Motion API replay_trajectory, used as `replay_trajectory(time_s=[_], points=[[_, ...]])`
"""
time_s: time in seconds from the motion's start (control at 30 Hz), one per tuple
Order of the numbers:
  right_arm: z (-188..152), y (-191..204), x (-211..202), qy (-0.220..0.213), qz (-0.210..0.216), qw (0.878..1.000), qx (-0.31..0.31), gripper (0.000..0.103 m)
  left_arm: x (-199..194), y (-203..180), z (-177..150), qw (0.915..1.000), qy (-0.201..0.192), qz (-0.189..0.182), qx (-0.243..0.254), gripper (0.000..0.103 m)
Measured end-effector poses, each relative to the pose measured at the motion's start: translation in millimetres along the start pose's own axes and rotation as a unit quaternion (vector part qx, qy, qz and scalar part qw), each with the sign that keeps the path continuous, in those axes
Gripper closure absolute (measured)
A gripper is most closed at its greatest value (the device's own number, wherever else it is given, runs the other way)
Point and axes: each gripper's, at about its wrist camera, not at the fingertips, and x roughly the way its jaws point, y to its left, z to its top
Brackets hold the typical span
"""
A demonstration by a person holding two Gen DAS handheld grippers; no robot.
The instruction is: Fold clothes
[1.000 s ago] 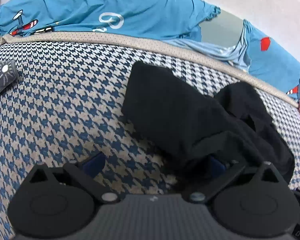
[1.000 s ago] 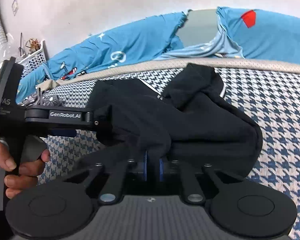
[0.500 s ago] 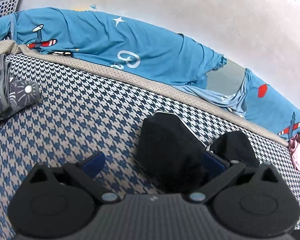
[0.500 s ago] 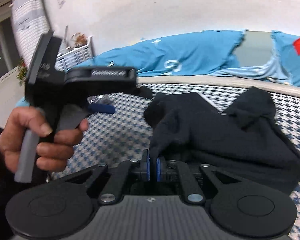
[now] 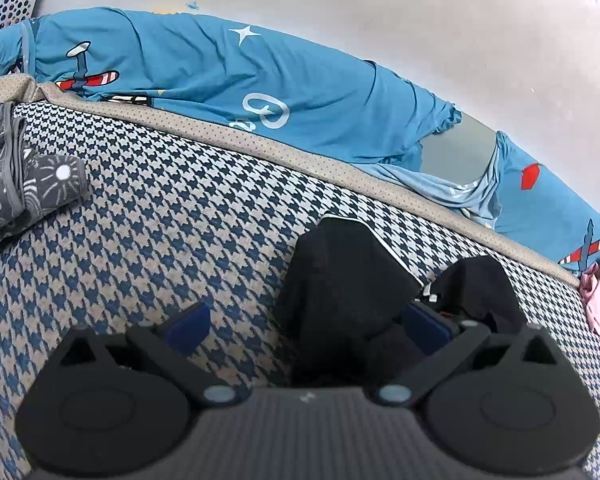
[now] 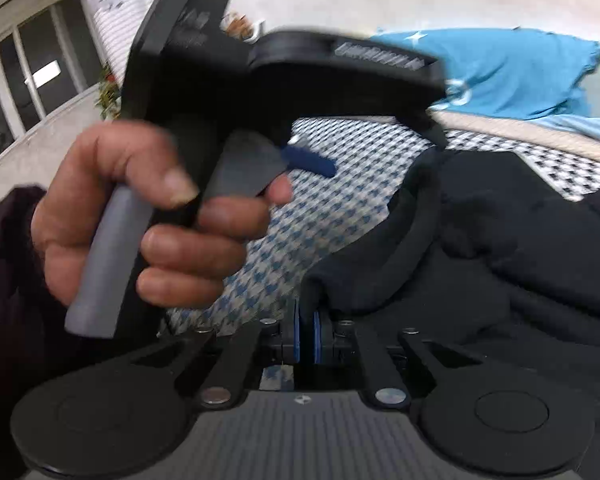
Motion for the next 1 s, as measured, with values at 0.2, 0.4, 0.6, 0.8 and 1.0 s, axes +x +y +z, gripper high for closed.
replay_trajectory(time_s=[0.2, 0.4, 0.6, 0.8, 1.0], points=[[-2.9, 8.6, 22.5, 0.024, 0.028, 0.999, -0.016, 0.095, 4.9, 2.8, -2.8, 0.9998, 0.017, 0.004, 0.008, 0.0], [-5.7, 13.8, 40.5, 0.05, 0.055, 0.996, -0.039, 0.095, 11.8, 4.7, -6.4, 0.9989, 0.034, 0.019, 0.025, 0.0], [-1.7, 6.0, 46.6, 0.063, 0.056, 0.995, -0.048, 0.091, 37.5, 18.9, -14.7, 0.9928, 0.094, 0.074, 0.005, 0.0], [2.1, -5.5, 21.4, 0.041, 0.035, 0.998, -0.037, 0.088, 52.0, 30.1, -23.5, 0.9833, 0.12, 0.137, 0.01, 0.0], [4.6, -15.4, -8.5, 0.015, 0.009, 1.0, -0.024, 0.08, 56.6, 39.8, -29.0, 0.9742, 0.121, 0.19, 0.015, 0.0]])
